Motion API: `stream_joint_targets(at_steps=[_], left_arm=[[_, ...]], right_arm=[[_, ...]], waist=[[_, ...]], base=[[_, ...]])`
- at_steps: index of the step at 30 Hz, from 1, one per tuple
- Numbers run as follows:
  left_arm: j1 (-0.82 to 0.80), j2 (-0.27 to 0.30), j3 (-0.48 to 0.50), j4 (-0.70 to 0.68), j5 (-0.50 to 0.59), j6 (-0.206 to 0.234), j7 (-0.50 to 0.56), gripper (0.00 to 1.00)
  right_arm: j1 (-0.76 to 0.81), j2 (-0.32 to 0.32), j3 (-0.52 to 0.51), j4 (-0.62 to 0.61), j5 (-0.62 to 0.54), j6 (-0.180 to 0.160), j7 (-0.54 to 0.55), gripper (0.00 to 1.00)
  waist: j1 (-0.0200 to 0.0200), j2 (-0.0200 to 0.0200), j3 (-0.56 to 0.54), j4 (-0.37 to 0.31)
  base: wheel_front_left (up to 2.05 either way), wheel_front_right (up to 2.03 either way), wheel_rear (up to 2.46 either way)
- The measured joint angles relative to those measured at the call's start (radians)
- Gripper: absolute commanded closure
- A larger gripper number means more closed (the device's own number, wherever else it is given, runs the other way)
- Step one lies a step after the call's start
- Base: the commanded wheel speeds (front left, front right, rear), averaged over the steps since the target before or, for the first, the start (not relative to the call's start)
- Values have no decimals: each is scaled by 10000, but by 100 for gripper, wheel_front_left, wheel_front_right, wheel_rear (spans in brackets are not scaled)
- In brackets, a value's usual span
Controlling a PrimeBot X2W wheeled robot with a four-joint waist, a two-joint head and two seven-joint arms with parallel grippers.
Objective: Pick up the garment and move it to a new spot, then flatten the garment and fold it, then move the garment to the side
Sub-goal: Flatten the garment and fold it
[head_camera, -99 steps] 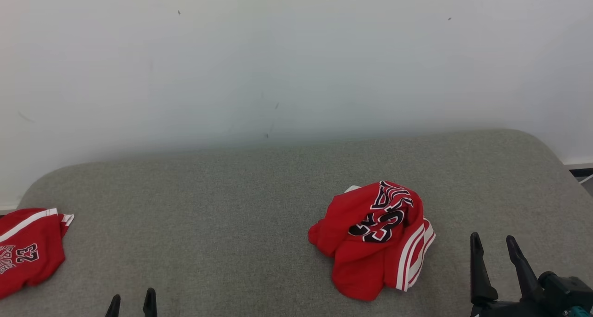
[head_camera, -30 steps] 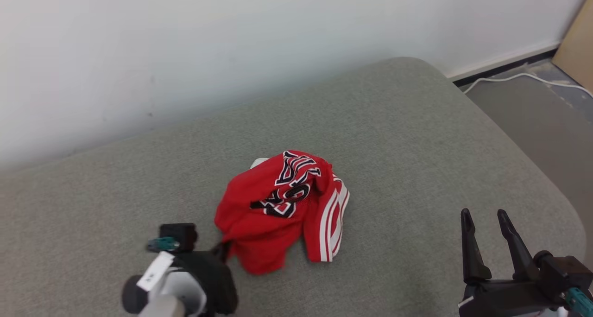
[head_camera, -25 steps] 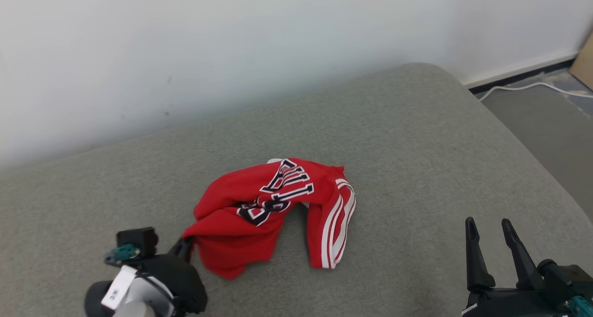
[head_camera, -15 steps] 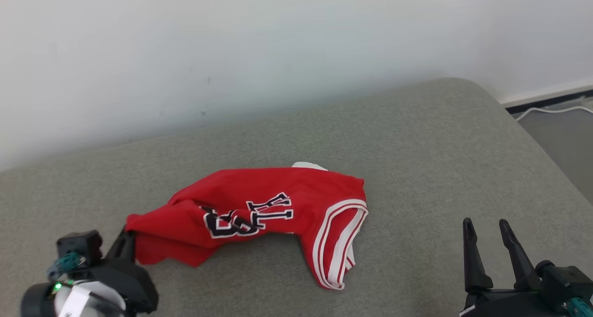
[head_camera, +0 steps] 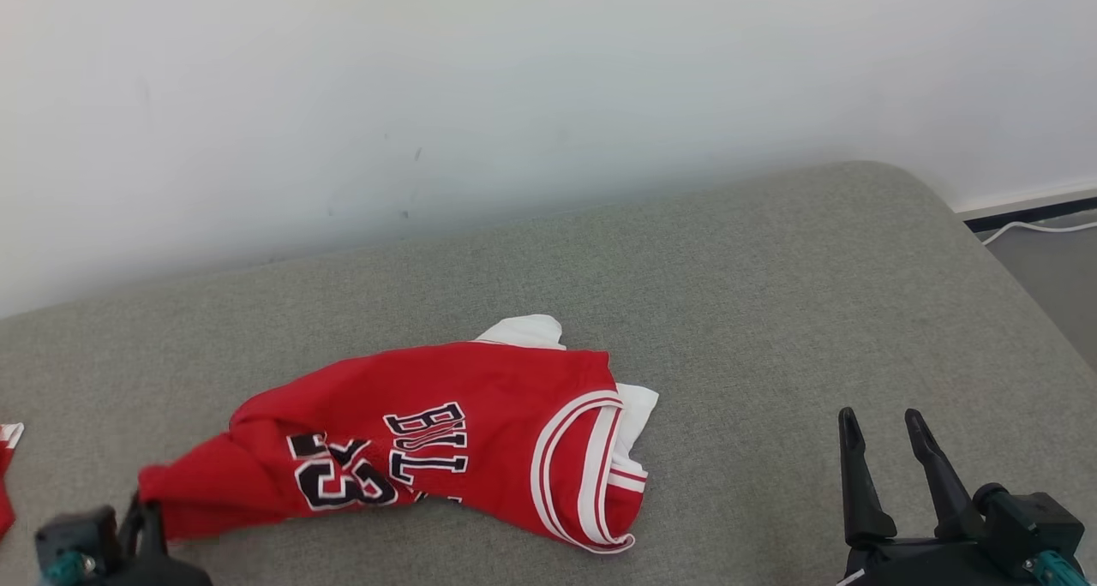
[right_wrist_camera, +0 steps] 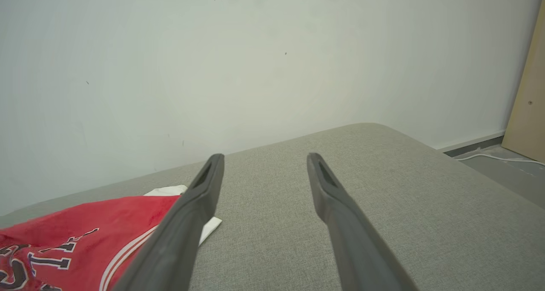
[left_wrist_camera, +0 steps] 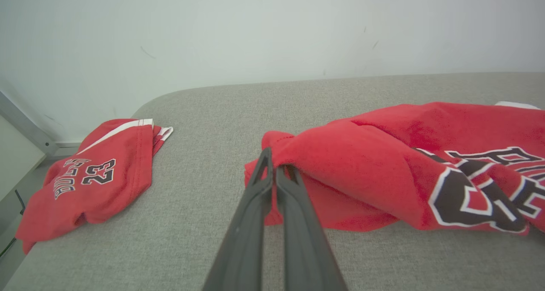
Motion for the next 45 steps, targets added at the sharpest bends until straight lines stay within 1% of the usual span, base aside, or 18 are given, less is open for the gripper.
stream_joint_targets(at_steps=[4,5,6,7,8,12,17,20,22,26,27,29,32,33,37,39,43,45], left_arm=[[558,-431,355,96,341,0,234,100],[666,-506,454,86,401,0,293,85],[765,-583,495,88,408,0,391,48],[886,-688,546,73,408,0,487,16],[1001,-798,564,71,435,0,602,0],[1388,-1135,711,-75,633,0,1005,0],[1689,-1220,1262,-485,1127,2,1308,0],[1784,-1559,1561,-1080,1231,2,1279,0],[1784,-1837,1756,-1684,1145,2,961,0],[1751,-1954,1530,-2926,644,-15,146,0],[1725,-1977,1473,-3158,314,-113,-88,0],[1721,-2017,1254,-3672,146,-305,-531,0],[1737,-2153,926,-4265,-422,-577,-1108,0],[1737,-2153,926,-4265,-422,-577,-1108,0],[1904,-2161,420,-4878,-671,-725,-1831,0],[2195,-2161,332,-5007,-849,-800,-1885,0],[2711,-2142,295,-5028,-970,-763,-1925,0],[2933,-2117,142,-4997,-972,-813,-1925,0]], right_arm=[[-3,4,38,-4,0,0,2,0],[-10,4,46,-4,0,0,2,0],[-11,4,46,-4,0,0,4,0],[-17,2,48,-4,0,0,4,0],[-17,0,44,-4,0,0,4,0],[-21,-8,29,10,0,0,10,0],[-20,-10,19,35,0,0,12,0],[5,-13,-21,65,0,0,10,0],[85,-23,-52,71,0,0,8,0],[140,-23,-86,111,2,-21,2,0],[142,-23,-92,115,10,-31,0,0],[144,-17,-94,163,40,-31,-2,0],[145,6,-65,224,88,-31,-4,0],[145,6,-65,224,88,-31,-4,0],[155,67,-17,253,92,-31,-13,0],[156,84,29,272,92,-31,-13,0],[156,111,86,288,107,-31,-15,0],[153,130,132,332,136,-31,-15,0]], waist=[[0,0,12,-11],[0,0,13,-16],[0,-1,11,-22],[0,0,7,-28],[0,0,2,-33],[0,0,-31,-33],[0,0,-105,21],[0,-1,-174,93],[0,0,-222,155],[0,0,-318,313],[0,0,-340,358],[0,0,-385,458],[0,0,-477,604],[0,0,-477,604],[0,0,-595,801],[0,0,-648,888],[0,0,-719,1007],[0,0,-731,1025]], base=[[0,0,0],[0,0,0],[0,0,0],[0,0,0],[0,0,0],[0,0,0],[0,0,0],[0,0,0],[0,0,0],[0,0,0],[0,0,0],[0,0,0],[0,0,0],[0,0,0],[0,0,0],[0,0,0],[0,0,0],[0,0,0]])
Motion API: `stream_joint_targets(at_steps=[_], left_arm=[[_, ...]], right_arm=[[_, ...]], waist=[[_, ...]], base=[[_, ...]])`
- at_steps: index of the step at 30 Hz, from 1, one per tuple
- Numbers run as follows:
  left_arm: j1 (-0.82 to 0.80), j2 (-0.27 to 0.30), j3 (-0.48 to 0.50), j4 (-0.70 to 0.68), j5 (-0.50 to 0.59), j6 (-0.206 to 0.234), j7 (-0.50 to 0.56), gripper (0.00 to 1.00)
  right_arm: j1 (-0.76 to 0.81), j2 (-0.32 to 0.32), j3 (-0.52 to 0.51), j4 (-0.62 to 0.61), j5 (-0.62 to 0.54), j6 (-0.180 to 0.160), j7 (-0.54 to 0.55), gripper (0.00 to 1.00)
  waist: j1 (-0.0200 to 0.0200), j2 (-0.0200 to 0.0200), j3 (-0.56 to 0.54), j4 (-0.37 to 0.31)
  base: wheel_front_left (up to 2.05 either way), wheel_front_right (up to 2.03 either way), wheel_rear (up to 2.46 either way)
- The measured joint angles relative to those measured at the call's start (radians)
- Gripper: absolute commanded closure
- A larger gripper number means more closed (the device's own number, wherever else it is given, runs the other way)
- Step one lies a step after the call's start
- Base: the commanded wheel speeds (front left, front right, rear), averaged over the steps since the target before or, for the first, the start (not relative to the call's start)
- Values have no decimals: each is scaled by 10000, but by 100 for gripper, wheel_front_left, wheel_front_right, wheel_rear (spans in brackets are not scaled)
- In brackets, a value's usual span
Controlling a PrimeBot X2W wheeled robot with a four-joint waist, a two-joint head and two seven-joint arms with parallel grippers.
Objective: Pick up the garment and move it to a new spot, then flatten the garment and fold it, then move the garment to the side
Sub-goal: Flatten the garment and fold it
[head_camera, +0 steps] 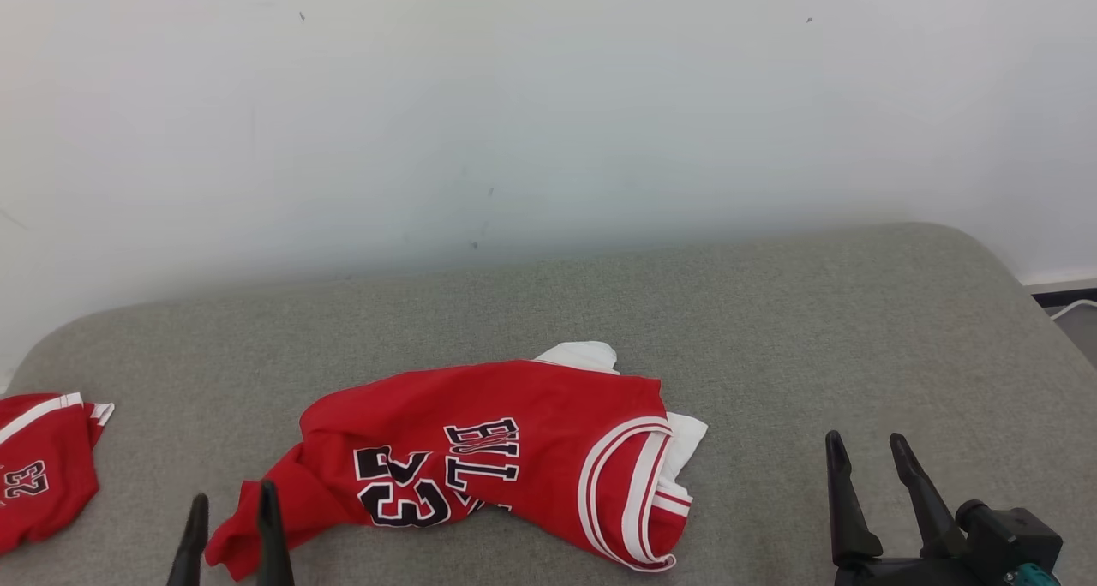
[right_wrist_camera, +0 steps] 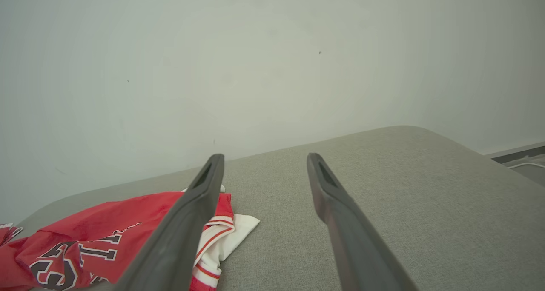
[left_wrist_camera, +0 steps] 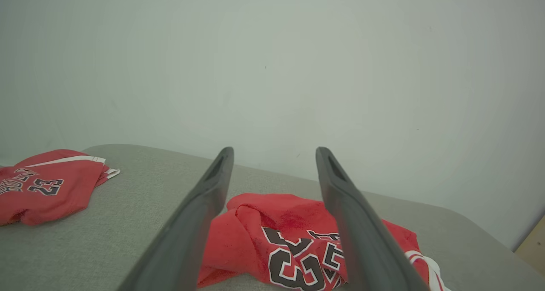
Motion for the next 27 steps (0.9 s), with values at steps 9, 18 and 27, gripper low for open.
stream_joint_targets(at_steps=[9,18,27], left_arm=[[535,320,-322,1034,104,-520,13,0],[620,495,-318,1283,201,-610,15,0],[621,493,-401,1578,215,-614,17,0]], right_arm=[[-12,79,157,244,61,6,-2,0],[-12,111,186,320,146,17,-75,0],[-10,113,240,326,148,48,-86,0]], waist=[[0,0,-57,-29],[0,0,-102,-23],[0,0,-32,-37]], base=[[0,0,0],[0,0,0],[0,0,0]])
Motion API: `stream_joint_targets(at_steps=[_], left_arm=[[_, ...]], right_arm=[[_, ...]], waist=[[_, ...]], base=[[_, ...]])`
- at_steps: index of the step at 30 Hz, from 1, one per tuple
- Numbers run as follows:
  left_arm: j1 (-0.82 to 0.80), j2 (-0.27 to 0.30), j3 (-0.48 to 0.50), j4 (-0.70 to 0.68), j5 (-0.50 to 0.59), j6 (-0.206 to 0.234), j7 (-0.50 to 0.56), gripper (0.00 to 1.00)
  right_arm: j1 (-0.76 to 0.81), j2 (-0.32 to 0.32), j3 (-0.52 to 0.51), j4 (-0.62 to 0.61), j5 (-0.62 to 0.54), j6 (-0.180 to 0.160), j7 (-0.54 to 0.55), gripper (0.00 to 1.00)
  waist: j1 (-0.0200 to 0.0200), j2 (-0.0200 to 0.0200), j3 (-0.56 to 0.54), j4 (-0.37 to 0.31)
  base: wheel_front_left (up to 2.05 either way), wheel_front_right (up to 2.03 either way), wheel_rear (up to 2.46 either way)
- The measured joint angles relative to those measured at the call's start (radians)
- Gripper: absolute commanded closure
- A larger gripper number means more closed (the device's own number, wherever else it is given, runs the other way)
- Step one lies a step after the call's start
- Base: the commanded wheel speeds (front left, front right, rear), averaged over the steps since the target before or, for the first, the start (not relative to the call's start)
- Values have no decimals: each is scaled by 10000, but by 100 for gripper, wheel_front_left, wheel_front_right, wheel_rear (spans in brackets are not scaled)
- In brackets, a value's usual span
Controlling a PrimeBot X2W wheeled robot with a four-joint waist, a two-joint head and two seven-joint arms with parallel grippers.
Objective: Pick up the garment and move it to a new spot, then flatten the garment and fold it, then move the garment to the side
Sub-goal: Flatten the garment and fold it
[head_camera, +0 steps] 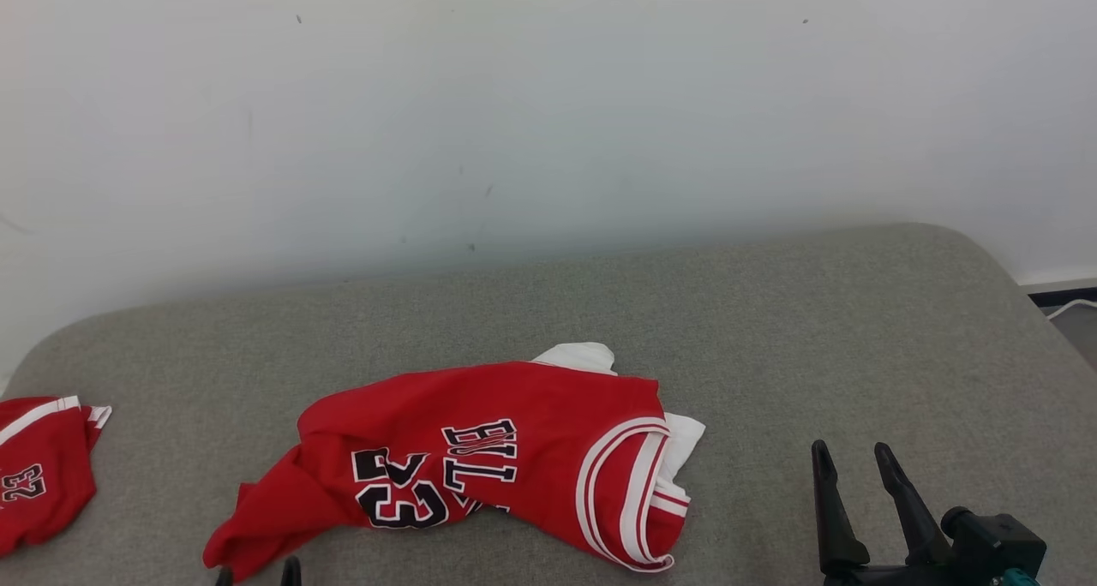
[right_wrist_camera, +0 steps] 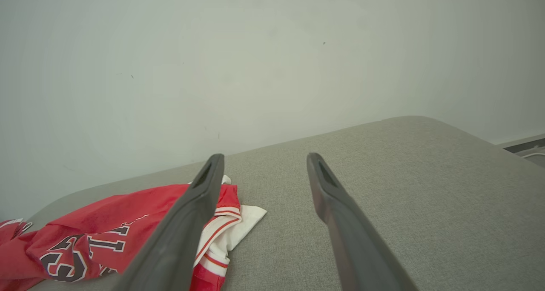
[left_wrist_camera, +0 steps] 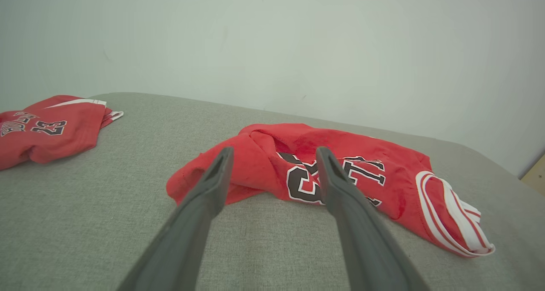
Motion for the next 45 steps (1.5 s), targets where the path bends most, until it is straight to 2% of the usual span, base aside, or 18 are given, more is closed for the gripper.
stream_joint_targets(at_steps=[5,12,20,34,35,36,38,39,45], left_arm=[[-194,228,61,709,71,-73,353,0],[-1358,462,435,2290,-50,-59,991,0],[-2095,573,821,3910,-284,190,1689,0],[-3320,658,951,5582,-370,339,2034,0],[-3359,654,951,5682,-368,382,2034,27],[-3392,658,953,5806,-368,424,2036,60],[-3478,660,965,5996,-366,504,2036,74],[-3516,660,963,6069,-366,516,2036,100],[-3688,662,934,6343,-334,535,1921,100]], right_arm=[[-4,-4,50,-25,-2,13,0,0],[-57,-98,163,-125,-8,100,27,0],[-163,-364,199,-393,-117,174,199,0],[-474,-474,236,-545,-217,188,384,0],[-475,-474,240,-550,-219,188,428,0],[-475,-472,251,-560,-226,188,456,0],[-475,-472,276,-594,-226,188,464,0],[-475,-472,280,-610,-226,188,466,0],[-481,-477,414,-635,-226,238,591,0]], waist=[[0,0,92,-49],[2,0,279,-229],[2,0,630,-558],[3,1,1101,-1054],[2,1,1106,-1053],[2,0,1110,-1050],[2,0,1119,-1041],[2,1,1123,-1035],[1,1,1140,-956]], base=[[0,0,0],[0,0,0],[0,0,0],[0,0,0],[0,0,0],[0,0,0],[0,0,0],[0,0,0],[0,0,0]])
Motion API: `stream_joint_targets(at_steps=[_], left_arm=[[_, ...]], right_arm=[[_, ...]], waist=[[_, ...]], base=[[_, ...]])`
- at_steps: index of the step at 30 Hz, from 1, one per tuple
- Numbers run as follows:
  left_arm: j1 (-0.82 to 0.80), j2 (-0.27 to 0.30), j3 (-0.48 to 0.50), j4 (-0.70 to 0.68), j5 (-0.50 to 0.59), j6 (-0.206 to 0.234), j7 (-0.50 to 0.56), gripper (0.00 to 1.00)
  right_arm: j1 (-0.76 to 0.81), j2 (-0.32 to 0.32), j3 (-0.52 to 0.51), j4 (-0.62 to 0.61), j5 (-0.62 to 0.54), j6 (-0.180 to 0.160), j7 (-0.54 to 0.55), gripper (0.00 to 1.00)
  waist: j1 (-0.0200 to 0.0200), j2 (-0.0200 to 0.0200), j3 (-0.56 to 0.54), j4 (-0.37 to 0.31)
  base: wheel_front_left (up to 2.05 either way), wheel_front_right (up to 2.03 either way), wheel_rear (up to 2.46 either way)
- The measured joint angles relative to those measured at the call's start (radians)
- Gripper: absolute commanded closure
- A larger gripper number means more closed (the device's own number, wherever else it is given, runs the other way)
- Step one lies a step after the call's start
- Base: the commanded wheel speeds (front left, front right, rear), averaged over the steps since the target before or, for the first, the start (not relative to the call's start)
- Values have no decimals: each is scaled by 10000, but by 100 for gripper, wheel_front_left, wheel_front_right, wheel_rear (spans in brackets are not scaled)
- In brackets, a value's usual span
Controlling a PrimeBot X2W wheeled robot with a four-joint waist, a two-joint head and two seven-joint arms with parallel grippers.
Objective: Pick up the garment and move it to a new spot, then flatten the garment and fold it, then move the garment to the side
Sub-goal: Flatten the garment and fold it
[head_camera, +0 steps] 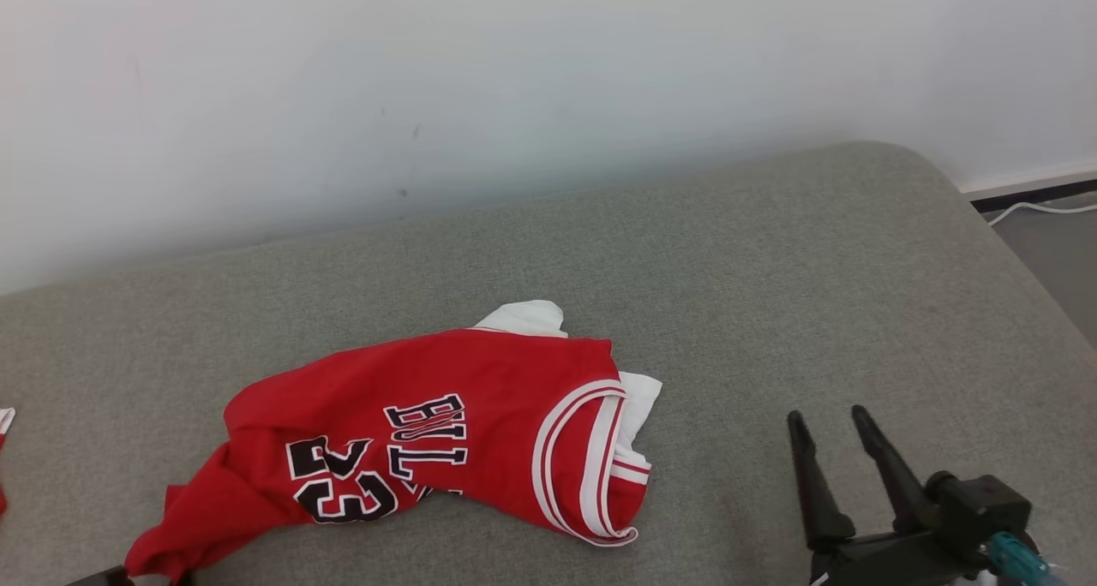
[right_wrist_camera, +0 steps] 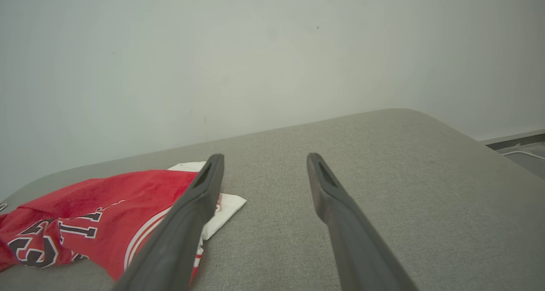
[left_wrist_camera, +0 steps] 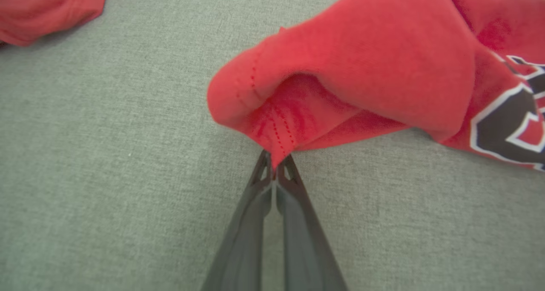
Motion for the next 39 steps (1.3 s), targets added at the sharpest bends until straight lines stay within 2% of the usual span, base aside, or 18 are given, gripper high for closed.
stream_joint_targets(at_steps=[4,5,6,10,14,23,28,35,36,37,39], left_arm=[[-195,-21,-161,56,100,-33,-79,100],[-308,-88,-284,71,155,-94,-90,100],[-308,-88,-284,71,155,-94,-90,100],[-442,-255,-523,169,247,-178,-178,100],[-577,-370,-713,347,334,-222,-180,100],[-909,-537,-961,508,422,-347,-255,100],[-1084,-610,-989,619,422,-359,-284,100],[-1177,-677,-1058,809,420,-439,-380,100],[-1215,-675,-1047,828,418,-439,-422,100],[-1226,-673,-1037,838,418,-439,-437,100],[-1226,-673,-1035,905,416,-441,-445,100]], right_arm=[[-62,-211,420,226,-247,261,291,0],[-314,-543,890,564,-640,489,625,0],[-314,-543,890,564,-640,489,625,0],[-1115,-1235,1774,1267,-1632,1012,1323,0],[-1719,-1498,2418,2000,-2084,1503,2050,0],[-2324,-1833,3835,3160,-2844,1879,3156,0],[-2690,-1760,4679,3432,-3085,1962,3388,0],[-2861,-1570,5043,4034,-3057,1964,3584,0],[-2917,-1544,5074,4117,-3053,1964,3647,13],[-2975,-1515,5116,4178,-3049,1964,3653,60],[-3098,-1423,5179,4274,-2934,1964,3649,100]], waist=[[0,0,0,76],[0,0,-2,153],[0,0,-2,153],[1,0,-15,348],[0,0,-34,606],[0,0,-55,1325],[0,0,-12,1653],[1,0,82,1932],[0,0,94,1956],[0,0,102,1971],[0,0,110,1989]], base=[[0,0,0],[0,0,0],[0,0,0],[0,0,0],[0,0,0],[0,0,0],[0,0,0],[0,0,0],[0,0,0],[0,0,0],[0,0,0]])
